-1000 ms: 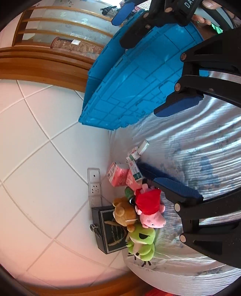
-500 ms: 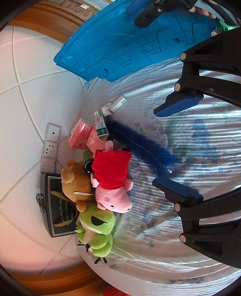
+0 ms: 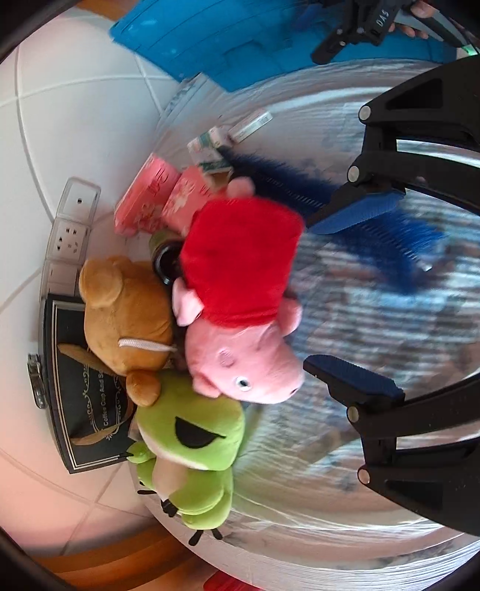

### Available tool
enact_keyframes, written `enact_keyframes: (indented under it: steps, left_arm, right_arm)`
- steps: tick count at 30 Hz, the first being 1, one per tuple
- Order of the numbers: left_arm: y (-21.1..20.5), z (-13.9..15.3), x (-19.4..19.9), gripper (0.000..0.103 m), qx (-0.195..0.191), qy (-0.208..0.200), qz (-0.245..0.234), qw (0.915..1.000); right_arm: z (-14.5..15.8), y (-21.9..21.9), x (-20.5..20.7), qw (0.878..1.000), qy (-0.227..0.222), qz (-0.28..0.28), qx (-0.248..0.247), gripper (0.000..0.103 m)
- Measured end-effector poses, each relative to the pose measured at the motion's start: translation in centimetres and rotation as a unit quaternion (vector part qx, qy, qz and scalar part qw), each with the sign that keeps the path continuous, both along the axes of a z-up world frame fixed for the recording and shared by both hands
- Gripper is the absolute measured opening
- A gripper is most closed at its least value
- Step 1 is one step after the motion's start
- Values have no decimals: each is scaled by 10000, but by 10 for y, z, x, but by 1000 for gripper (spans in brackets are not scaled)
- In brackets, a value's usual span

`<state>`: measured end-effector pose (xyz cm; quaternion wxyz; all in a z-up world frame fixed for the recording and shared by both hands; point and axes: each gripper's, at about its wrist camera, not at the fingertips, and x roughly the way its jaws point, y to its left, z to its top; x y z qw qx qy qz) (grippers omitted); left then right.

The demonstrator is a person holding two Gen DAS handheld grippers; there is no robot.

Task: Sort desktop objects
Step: 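Move both tools back from the crate toward the pink pig plush, then grasp the pink pig plush with both tools together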

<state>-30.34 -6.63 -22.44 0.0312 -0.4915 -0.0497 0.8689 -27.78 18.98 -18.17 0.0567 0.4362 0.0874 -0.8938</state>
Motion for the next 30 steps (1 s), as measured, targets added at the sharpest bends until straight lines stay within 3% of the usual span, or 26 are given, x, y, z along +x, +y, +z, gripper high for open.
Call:
enact_keyframes:
  steps: [6,11,15,20,23,30]
  left_arm:
    - [-24,-12,-29,67,-101,-79,245,9996]
    - [-43,-27,-40,67,-131,-155,154,9997]
    - [-51,-39,-44,67,-83,-209,-116,9997]
    - [-50,-54,-50,67,-165,-232,-629,9976]
    - [-45,-61,-58,71,-420,-236,-817,9955]
    - [-38,-83,-77,79,-575,-328,-1171,9909]
  right_arm:
    - [-27,8,-34,9993,-310,-191,-18,103]
    - [-27,-14,-41,9981,-436,155,-417,103]
    - [-19,-62,-48,9940,-433,739,-676,103]
    - [-19,-115,-66,9872,-473,1060,-1097,103]
    - [-32,-140,-79,9821,-696,1135,-1329,103]
    - [-63,-178,-102,9748,-1140,1291,-1415,103]
